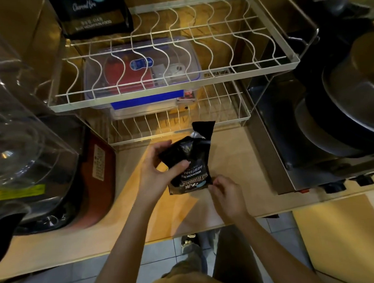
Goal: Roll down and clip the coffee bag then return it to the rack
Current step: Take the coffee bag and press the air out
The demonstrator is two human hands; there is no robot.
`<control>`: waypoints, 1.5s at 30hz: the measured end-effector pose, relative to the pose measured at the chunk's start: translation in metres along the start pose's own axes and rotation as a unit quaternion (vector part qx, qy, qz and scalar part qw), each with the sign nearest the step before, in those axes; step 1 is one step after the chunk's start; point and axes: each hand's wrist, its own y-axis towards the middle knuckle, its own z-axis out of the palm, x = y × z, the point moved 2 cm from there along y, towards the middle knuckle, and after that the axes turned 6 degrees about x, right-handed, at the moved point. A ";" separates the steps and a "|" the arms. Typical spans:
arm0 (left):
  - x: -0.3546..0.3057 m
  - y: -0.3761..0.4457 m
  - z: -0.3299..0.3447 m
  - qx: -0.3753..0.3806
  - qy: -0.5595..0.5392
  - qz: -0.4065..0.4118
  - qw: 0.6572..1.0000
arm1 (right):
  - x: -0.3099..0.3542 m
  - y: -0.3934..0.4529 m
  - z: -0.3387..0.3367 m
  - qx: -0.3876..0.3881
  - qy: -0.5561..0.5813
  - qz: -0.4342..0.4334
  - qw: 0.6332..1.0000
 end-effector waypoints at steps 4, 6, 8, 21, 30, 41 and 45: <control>-0.052 0.006 -0.005 0.077 0.142 0.075 0.984 | 0.000 0.000 0.001 0.001 -0.013 -0.011 1.000; -0.070 0.011 0.006 0.115 0.350 0.077 0.927 | 0.000 0.000 0.003 -0.007 -0.009 -0.006 1.000; -0.076 0.014 0.019 0.112 0.497 0.092 0.856 | -0.001 0.002 0.008 -0.031 -0.019 0.011 0.999; -0.061 0.016 0.019 -0.028 0.506 0.143 0.850 | -0.004 0.012 0.023 -0.145 -0.120 -0.004 0.982; -0.062 -0.014 0.004 -0.032 0.373 0.141 0.917 | -0.011 0.014 0.024 -0.165 -0.128 -0.006 0.978; -0.078 -0.020 0.007 0.081 0.403 0.023 0.911 | -0.016 0.018 0.014 -0.141 -0.199 -0.029 0.969; -0.095 -0.022 0.022 0.113 0.474 0.107 0.867 | -0.013 0.014 0.018 -0.121 -0.243 -0.023 0.962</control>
